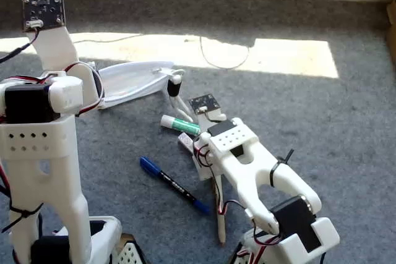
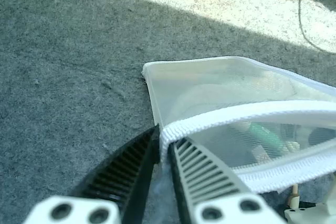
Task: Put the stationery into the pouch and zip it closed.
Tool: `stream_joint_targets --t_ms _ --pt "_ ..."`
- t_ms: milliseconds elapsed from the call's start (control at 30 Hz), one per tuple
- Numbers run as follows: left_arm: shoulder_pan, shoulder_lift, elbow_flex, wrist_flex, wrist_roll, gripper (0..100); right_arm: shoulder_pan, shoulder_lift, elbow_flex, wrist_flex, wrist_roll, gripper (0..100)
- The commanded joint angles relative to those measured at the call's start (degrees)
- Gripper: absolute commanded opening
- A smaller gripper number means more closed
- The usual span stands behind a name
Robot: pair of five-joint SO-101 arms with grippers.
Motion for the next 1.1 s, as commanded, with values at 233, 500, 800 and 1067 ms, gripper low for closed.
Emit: stream_joint_targets --t_ms 233,500,800,1067 --pt "0.84 -0.57 3.47 -3.6 0.26 1 -1.01 -0.4 -2.68 1.54 -0.53 5.7" --pt "0.84 -0.57 3.56 -3.6 0.26 1 -0.66 -0.4 -10.24 10.15 -0.35 2.3" --pt "0.84 -0.57 3.56 -3.6 0.26 1 -0.66 -4.53 -10.77 13.32 -0.35 2.3" --pt "0.84 -0.57 3.56 -3.6 0.26 1 1.19 -21.14 -10.24 12.97 -0.26 2.3"
